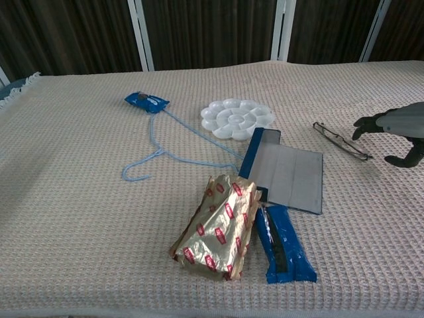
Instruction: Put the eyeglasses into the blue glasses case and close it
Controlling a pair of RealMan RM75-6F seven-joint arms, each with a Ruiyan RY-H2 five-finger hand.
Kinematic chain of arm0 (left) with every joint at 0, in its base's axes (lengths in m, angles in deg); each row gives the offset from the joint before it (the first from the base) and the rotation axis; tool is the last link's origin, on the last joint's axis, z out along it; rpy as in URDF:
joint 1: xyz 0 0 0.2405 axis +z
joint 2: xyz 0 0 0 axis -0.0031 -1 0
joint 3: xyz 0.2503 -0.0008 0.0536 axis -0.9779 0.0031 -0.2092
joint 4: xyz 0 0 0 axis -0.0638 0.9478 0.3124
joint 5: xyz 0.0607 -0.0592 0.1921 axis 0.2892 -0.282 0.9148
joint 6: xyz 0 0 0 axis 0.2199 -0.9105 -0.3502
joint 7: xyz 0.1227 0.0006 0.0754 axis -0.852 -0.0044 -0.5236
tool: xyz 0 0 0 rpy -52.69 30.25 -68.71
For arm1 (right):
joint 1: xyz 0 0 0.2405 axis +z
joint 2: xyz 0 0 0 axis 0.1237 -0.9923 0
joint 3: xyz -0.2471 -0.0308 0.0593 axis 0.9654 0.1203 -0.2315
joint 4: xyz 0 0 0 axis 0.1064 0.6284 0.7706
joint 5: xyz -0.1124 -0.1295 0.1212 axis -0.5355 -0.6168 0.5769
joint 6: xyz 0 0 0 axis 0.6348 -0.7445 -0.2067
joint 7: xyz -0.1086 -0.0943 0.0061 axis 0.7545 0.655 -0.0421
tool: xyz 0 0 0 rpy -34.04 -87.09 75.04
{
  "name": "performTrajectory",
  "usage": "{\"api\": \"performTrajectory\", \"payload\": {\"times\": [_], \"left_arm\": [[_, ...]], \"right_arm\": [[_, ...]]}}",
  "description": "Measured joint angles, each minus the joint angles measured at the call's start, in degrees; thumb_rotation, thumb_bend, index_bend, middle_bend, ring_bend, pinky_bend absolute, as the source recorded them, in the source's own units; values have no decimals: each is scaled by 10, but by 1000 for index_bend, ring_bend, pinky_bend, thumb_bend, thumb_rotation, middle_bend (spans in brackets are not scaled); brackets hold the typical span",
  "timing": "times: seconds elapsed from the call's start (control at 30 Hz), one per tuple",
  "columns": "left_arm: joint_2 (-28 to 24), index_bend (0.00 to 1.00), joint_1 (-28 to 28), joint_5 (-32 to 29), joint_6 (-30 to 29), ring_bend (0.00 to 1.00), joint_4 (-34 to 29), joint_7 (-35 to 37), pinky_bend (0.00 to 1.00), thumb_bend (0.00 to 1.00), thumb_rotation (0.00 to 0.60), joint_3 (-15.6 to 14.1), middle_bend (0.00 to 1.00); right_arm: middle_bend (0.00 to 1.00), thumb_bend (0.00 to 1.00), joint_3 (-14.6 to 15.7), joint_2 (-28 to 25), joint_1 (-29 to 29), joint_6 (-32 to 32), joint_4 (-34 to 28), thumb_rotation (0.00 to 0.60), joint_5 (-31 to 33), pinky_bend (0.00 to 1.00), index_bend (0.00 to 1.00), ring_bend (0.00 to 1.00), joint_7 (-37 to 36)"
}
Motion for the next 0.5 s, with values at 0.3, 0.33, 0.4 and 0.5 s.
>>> {"api": "performTrajectory", "payload": {"times": [0.3,0.33,0.4,0.5], "left_arm": [[1,0,-1,2,2,0,-1,-4,117,430,600,-1,0],[1,0,-1,3,3,0,-1,-5,117,429,600,-2,0],[2,0,-2,3,5,0,-1,-7,117,429,600,-2,0],[3,0,-4,3,8,0,-2,-11,117,430,600,-3,0]], "right_arm": [[0,628,10,-1,5,-4,-12,600,-5,0,263,0,-14],[0,628,12,-3,4,-7,-18,600,-10,0,263,0,-15],[0,628,17,-10,1,-15,-33,600,-21,0,263,0,-20],[0,628,25,-20,-2,-24,-55,600,-36,0,263,0,-24]]}}
